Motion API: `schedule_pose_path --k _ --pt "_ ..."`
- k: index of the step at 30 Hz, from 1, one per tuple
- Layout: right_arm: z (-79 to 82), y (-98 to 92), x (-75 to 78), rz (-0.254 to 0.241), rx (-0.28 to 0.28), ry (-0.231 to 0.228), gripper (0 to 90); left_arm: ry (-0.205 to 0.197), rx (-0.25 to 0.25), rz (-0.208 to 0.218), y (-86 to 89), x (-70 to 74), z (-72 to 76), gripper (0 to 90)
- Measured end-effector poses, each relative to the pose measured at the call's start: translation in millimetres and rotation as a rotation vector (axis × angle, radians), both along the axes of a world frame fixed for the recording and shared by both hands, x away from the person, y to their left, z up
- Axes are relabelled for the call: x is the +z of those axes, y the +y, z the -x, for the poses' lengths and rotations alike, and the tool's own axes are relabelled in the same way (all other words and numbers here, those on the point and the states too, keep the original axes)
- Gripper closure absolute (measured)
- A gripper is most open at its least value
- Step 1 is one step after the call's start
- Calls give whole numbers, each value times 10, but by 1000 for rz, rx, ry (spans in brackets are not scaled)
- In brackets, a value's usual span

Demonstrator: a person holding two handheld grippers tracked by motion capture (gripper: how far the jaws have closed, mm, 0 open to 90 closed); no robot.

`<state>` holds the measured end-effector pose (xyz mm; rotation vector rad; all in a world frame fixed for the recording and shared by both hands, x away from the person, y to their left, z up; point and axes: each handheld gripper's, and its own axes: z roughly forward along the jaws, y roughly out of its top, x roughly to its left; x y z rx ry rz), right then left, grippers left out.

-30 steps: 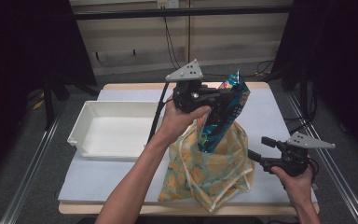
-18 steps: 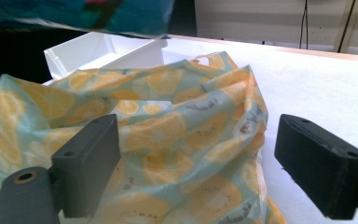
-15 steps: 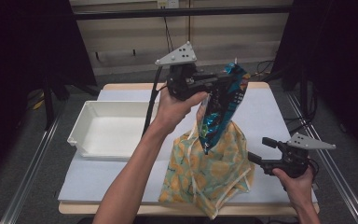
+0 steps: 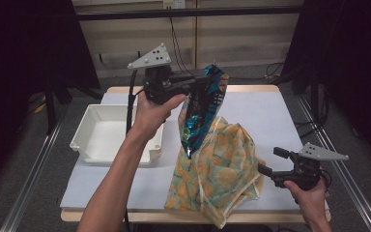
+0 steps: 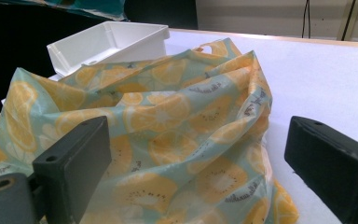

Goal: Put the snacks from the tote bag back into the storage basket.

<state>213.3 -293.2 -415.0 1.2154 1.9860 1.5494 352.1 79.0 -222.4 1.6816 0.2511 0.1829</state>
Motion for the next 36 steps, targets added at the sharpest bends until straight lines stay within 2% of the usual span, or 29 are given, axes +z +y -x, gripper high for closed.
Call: schedule_pose_path --k 5,10,11,14,16,19,22,25,27,31,36 --pt "22 13 -11 -8 -6 -4 40 -10 34 -7 149 4 -20 900" --pt "53 19 -44 -19 -8 2 53 12 55 9 293 -7 -55 900" --pt "62 19 -47 -17 -8 5 53 6 58 1 322 -8 -63 900" --pt "89 3 -47 0 -20 8 44 -1 75 -10 390 -16 -68 900" --pt "100 0 -50 36 -40 12 27 2 87 -19 435 -31 -69 900" --pt "118 -17 -65 37 -32 18 27 12 104 -18 523 -66 -93 900" --pt "142 -35 -80 14 -33 12 13 30 135 -12 635 -110 -120 900" --pt "166 -30 -91 15 -20 5 0 46 165 -20 743 -143 -143 900" --pt "183 -32 -101 8 -1 3 0 51 183 -22 809 -163 -167 900" --pt "198 -39 -128 -15 2 8 0 62 223 -20 966 -219 -205 900" --pt "214 -36 -155 -12 -2 1 0 78 283 -38 1140 -288 -249 900"
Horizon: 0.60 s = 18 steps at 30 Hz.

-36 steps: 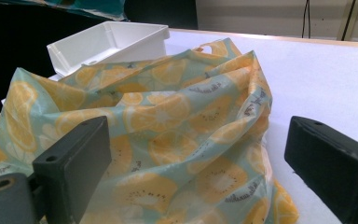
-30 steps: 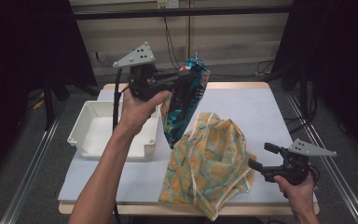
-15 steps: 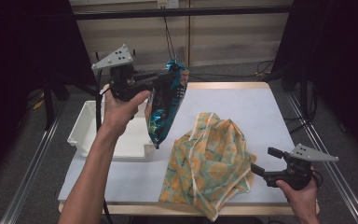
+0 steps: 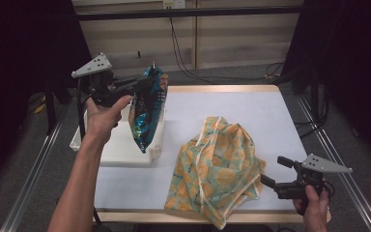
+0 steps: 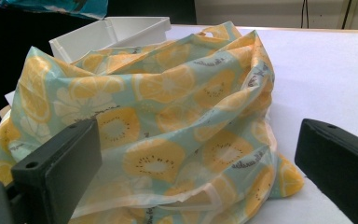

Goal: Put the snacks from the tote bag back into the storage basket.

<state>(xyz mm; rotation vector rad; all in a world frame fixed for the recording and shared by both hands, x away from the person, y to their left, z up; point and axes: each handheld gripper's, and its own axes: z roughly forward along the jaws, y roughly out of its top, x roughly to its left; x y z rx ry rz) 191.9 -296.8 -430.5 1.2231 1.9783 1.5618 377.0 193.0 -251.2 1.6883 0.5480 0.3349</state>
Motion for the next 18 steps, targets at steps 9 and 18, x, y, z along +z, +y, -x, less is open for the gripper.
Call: schedule_pose_path --k 9,18 --pt "1 32 -30 22 -18 3 0 17 106 -8 248 -124 -127 900" --pt "3 -12 -23 13 -18 2 0 31 211 -1 377 -204 -273 900"
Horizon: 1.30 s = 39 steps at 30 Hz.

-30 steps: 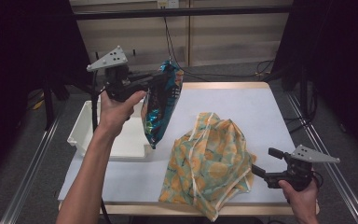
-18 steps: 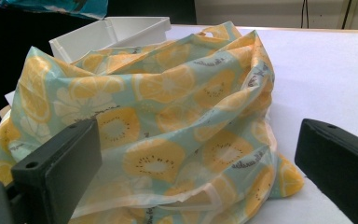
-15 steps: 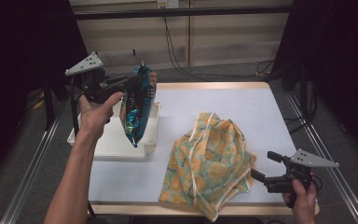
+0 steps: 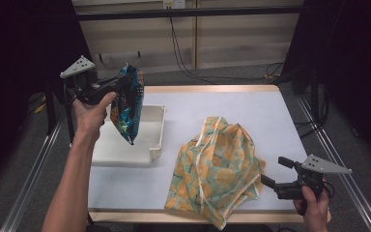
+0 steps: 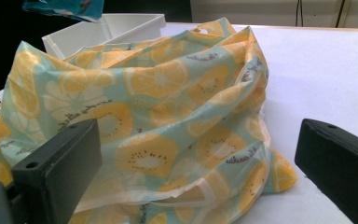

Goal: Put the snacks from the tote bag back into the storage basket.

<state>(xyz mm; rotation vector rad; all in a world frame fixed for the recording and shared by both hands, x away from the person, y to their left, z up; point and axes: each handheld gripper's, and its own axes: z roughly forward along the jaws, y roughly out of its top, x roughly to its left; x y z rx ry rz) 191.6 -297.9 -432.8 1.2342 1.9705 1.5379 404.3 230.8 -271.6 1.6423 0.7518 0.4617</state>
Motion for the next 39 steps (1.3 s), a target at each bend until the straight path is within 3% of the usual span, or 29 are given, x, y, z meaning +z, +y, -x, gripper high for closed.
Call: schedule_pose_path --k 7,15,24,30,39 --pt "1 -19 -5 -10 -2 4 0 19 58 -1 16 -93 -123 900" --pt "-36 -28 -14 -13 5 7 0 69 132 2 73 -310 -288 900" --pt "-55 -12 -19 -7 16 10 0 107 169 -4 90 -546 -392 900" --pt "-50 -9 -12 -5 13 10 0 116 174 17 67 -620 -492 900" --pt "-73 -1 -26 4 22 17 0 124 188 19 -106 -775 -616 900"
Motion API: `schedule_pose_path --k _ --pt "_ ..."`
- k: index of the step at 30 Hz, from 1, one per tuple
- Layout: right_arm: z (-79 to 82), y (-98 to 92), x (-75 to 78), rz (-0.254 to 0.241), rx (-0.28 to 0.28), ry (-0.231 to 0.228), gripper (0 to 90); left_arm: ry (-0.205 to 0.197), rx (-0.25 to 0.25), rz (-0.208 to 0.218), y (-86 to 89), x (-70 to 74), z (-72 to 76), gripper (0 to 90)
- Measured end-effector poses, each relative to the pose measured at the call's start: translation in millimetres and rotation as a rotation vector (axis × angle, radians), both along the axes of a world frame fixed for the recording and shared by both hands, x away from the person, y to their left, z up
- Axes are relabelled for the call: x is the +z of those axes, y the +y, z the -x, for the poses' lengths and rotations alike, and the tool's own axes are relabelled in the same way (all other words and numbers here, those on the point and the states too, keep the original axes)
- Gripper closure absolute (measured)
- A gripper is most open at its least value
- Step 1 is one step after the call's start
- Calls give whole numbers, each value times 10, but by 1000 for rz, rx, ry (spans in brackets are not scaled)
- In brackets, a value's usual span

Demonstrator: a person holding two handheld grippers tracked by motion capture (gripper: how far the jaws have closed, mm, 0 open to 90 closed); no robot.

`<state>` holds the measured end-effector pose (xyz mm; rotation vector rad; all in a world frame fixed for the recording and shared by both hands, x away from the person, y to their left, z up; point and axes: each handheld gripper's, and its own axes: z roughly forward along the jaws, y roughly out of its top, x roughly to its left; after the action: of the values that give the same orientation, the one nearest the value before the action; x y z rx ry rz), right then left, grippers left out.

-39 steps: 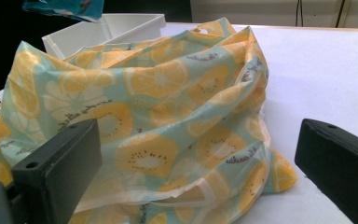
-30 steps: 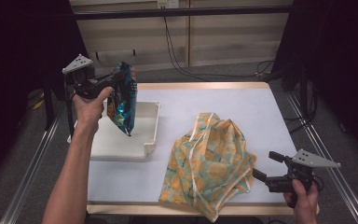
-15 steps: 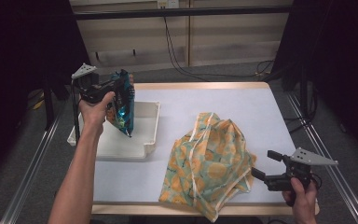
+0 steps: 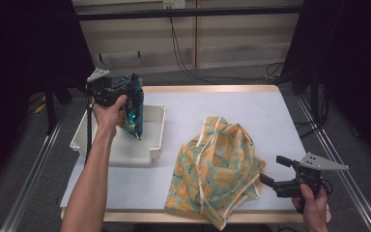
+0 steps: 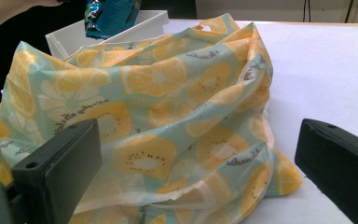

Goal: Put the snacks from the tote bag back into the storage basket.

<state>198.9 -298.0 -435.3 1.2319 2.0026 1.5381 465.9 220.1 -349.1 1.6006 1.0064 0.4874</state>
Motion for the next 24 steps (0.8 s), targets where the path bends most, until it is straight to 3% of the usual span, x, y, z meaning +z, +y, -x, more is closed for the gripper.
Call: schedule_pose_path --k 5,14,24 --pt "-3 -12 3 -5 0 -4 0 11 10 -1 -135 -95 -37 896" --pt "-29 -11 -3 -4 4 0 0 33 -37 46 -240 -203 -122 873" --pt "-34 -6 -12 -2 12 4 0 72 -65 44 -347 -262 -130 819"
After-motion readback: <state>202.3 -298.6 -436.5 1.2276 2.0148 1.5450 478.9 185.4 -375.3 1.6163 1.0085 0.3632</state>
